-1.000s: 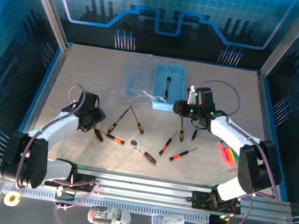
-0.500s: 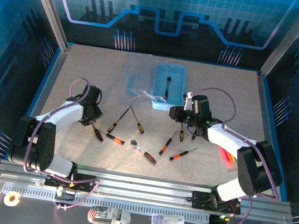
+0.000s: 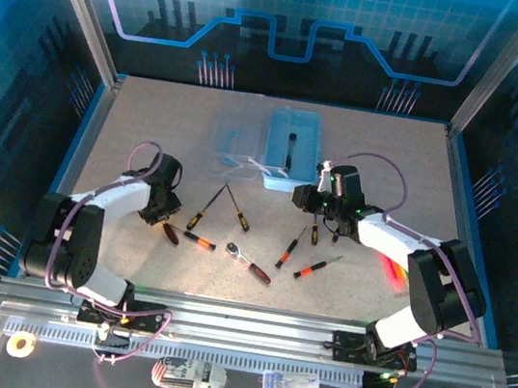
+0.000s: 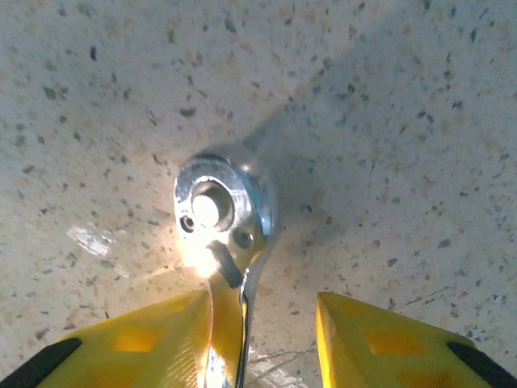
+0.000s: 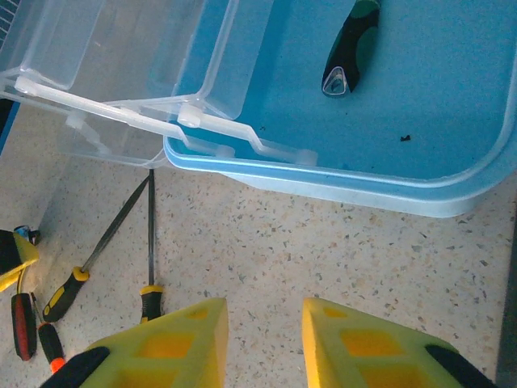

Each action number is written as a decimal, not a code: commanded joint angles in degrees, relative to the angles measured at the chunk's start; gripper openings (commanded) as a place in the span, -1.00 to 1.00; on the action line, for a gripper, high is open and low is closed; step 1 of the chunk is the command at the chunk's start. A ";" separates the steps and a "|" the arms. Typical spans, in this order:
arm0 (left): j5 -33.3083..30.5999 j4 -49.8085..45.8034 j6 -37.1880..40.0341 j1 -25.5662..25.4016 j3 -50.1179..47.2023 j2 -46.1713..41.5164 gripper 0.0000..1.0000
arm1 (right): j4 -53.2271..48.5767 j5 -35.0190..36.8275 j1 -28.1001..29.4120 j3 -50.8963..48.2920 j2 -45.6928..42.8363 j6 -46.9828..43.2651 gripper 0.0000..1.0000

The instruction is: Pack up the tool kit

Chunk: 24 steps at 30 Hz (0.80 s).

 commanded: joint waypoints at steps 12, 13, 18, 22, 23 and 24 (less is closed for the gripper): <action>0.11 2.85 -0.98 -0.11 -2.69 1.69 -0.69 | 2.11 -1.98 0.53 0.29 0.92 1.15 -0.40; 0.70 3.23 -0.46 -0.07 -2.47 1.84 -0.75 | 2.29 -2.07 0.57 0.20 0.99 1.13 -0.40; 0.79 2.70 1.31 0.07 -0.95 1.08 -0.94 | 1.96 -2.04 1.09 0.49 1.03 0.27 -0.30; -0.02 0.60 2.88 0.12 0.56 -2.03 -1.00 | 1.95 -1.46 1.77 0.49 0.83 -0.85 -0.09; -0.43 0.02 3.36 0.14 1.00 -3.15 -1.00 | 1.95 -1.27 2.02 0.49 0.62 -1.40 -0.01; -1.10 -0.72 3.79 0.15 1.43 -4.17 -1.00 | 2.18 -1.17 2.41 0.49 0.41 -2.13 0.07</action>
